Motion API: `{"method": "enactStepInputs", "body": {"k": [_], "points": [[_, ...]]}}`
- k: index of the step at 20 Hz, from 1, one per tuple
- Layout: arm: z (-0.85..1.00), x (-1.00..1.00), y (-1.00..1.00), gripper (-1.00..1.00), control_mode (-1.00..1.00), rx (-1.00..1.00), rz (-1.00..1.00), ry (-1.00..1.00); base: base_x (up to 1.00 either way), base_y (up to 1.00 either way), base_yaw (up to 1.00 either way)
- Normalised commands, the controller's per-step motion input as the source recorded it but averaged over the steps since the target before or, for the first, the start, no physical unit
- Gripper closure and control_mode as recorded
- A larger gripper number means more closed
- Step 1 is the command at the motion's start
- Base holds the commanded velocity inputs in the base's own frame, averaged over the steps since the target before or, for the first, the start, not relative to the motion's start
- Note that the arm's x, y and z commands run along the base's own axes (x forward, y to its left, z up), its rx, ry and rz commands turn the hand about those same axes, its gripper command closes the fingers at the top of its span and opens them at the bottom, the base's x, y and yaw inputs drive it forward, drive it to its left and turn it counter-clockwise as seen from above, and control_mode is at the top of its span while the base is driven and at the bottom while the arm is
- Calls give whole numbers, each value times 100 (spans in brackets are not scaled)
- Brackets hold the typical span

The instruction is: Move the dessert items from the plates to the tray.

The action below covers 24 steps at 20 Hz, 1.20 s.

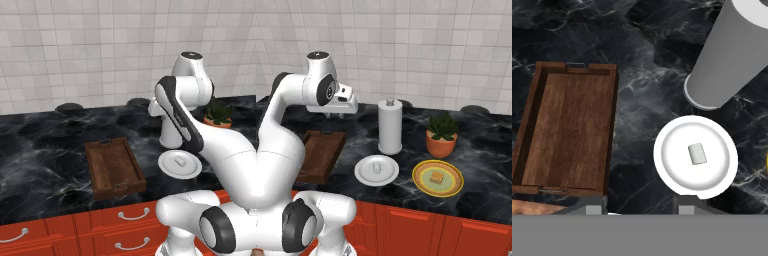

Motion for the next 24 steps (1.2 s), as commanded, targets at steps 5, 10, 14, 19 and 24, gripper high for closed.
{"method": "enactStepInputs", "body": {"k": [5, 10, 14, 19, 24], "points": [[0, 0, 0, -100, -100, 0, 0, 0, 0, 0, 0], [0, 0, 0, -100, -100, 0, 0, 0, 0, 0, 0], [-14, 0, -51, -100, -100, 1, 0, 1, 0, 0, 0], [-40, 0, -100, -100, -100, 9, -2, 8, 0, 0, 0], [-59, 0, -90, -100, -100, 6, -1, 5, 0, 0, 0]]}}
